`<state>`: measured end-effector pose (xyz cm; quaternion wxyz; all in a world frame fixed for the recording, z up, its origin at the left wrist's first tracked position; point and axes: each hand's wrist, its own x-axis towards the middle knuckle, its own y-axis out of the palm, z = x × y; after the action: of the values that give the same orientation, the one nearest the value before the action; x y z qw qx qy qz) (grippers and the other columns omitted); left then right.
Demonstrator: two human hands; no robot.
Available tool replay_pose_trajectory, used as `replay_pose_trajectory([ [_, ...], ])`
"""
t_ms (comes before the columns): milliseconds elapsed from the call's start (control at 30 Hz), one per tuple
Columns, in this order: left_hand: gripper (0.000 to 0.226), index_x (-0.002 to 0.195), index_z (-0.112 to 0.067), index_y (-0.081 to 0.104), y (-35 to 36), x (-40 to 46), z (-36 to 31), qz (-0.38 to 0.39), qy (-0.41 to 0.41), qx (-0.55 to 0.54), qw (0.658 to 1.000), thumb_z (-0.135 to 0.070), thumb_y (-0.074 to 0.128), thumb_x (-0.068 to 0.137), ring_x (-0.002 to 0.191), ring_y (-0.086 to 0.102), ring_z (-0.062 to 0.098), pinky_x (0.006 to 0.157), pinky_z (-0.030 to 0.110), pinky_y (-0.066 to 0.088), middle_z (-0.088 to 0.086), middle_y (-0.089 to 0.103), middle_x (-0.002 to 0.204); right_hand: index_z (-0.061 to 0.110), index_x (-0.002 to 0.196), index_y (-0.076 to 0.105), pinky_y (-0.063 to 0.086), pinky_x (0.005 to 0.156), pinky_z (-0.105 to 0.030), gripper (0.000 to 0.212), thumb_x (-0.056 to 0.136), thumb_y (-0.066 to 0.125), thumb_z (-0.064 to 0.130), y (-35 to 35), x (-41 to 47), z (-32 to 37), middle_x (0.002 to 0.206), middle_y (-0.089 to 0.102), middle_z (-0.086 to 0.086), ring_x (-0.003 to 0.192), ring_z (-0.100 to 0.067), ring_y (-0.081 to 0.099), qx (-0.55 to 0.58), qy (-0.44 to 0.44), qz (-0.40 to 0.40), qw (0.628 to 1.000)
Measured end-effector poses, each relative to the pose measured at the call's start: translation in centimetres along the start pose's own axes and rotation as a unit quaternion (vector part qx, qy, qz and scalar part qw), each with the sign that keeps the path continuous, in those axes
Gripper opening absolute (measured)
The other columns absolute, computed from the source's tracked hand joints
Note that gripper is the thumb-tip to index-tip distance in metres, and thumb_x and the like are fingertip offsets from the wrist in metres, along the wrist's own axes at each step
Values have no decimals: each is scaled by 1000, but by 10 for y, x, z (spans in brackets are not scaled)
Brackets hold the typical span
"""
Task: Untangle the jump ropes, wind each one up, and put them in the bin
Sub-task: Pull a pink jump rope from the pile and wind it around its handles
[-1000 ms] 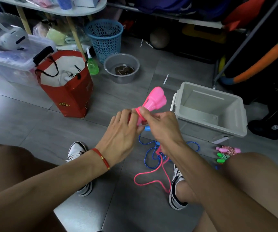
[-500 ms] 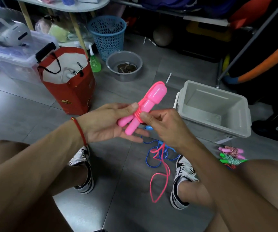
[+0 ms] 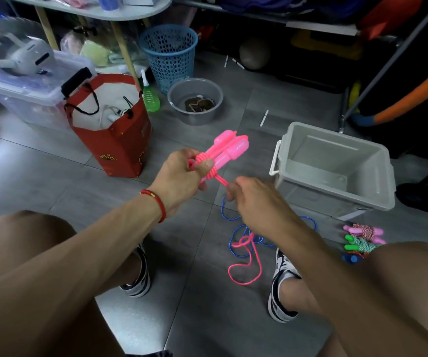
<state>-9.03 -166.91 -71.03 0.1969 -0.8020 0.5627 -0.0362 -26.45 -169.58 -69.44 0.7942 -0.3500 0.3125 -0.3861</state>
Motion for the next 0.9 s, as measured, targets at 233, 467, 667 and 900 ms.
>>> replay_pose_trajectory([
  [233, 17, 109, -12, 63, 2, 2, 11, -40, 94, 194, 976, -22, 65, 95, 71, 59, 22, 62, 25, 37, 0, 63, 75, 10, 93, 74, 40, 79, -35, 43, 107, 37, 27, -7, -1, 8, 97, 70, -12, 99, -32, 62, -37, 2, 2, 999],
  [467, 18, 110, -12, 65, -3, 6, 14, -21, 105, 183, 977, -23, 64, 95, 72, 65, 26, 66, 32, 47, 6, 69, 80, 18, 104, 50, 40, 68, -38, 13, 101, 50, 30, -10, -14, 1, 89, 62, -9, 91, -38, 58, -137, -43, -67, 987],
  [667, 12, 104, -13, 69, -17, 8, 15, 56, 40, 77, 995, -20, 62, 98, 53, 60, 12, 54, 27, 46, 2, 65, 66, 23, 108, 59, 36, 67, -36, 23, 105, 41, 37, -20, -18, -2, 82, 54, -7, 92, -38, 62, -213, -53, -87, 972],
  [900, 21, 111, -14, 66, -3, -2, 22, 0, 134, 262, 956, -28, 64, 95, 79, 66, 30, 65, 26, 45, 5, 69, 81, 19, 88, 43, 9, 48, -34, 15, 88, 55, 10, -15, -28, 21, 90, 68, -5, 77, -33, 62, -383, -227, -40, 895],
])
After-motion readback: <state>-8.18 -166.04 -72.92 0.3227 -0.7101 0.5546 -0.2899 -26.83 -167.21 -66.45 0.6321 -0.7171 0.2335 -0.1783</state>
